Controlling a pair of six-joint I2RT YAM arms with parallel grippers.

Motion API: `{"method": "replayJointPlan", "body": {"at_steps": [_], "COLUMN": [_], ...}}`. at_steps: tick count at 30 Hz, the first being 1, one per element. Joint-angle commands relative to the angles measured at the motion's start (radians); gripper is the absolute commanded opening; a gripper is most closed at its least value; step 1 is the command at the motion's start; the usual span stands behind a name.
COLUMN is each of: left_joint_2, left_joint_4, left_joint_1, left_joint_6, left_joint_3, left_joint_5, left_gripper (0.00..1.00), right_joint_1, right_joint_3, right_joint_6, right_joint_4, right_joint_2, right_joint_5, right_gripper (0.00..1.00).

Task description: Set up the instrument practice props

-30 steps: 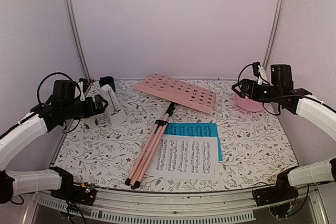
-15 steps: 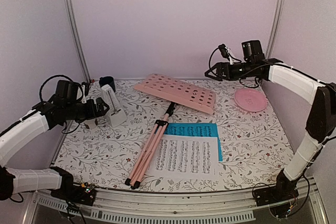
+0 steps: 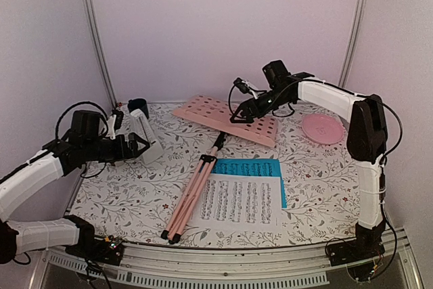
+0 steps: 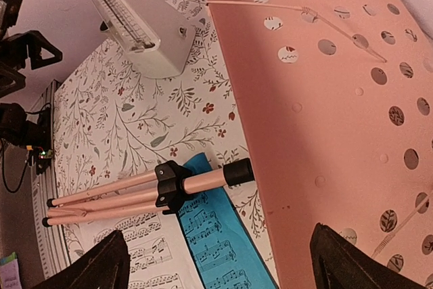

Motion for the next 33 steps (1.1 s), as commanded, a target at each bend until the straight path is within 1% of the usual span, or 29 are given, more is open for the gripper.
{"method": "replayJointPlan", "body": {"at_steps": [1,3,8,13,23,26,29,33], "left_joint_2": [-0.034,-0.033,-0.012,0.002,-0.005,-0.003,-0.003,-0.004], "left_joint_4": [0.05,0.053,0.075,0.087,0.09,0.09,0.09,0.092], "left_joint_1": [-0.009,-0.008,-0.009,-0.009,-0.008,-0.009,-0.008,-0.008], "left_joint_6": [0.029,0.03,0.023,0.019,0.024,0.026,0.029,0.029], "left_joint_3": [-0.008,-0.008,-0.012,-0.017,-0.022,-0.02,-0.021,-0.021], "left_joint_5": [0.049,0.047,0.052,0.059,0.044,0.047,0.039,0.038], "left_gripper": [0.99,0.99,0.99,0.99,0.99,0.99,0.99,0.99], "right_joint_1": [0.012,0.022,0.058,0.083,0.102,0.106,0.112,0.129], "right_joint_3": [0.064,0.064,0.072,0.121,0.143,0.159,0.165,0.165], "right_joint_6": [-0.082,-0.09,-0.112,-0.126,-0.137,-0.141,-0.138,-0.145], "right_joint_4": [-0.083,-0.085,-0.091,-0.107,-0.07,-0.072,-0.073,-0.078], "right_joint_2": [0.066,0.081,0.112,0.161,0.186,0.188,0.229,0.236], "right_joint_5": [-0.033,-0.021,0.019,0.071,0.125,0.155,0.195,0.248], "right_gripper": [0.89,0.85,0.79,0.72,0.52,0.48,0.42,0.38]}}
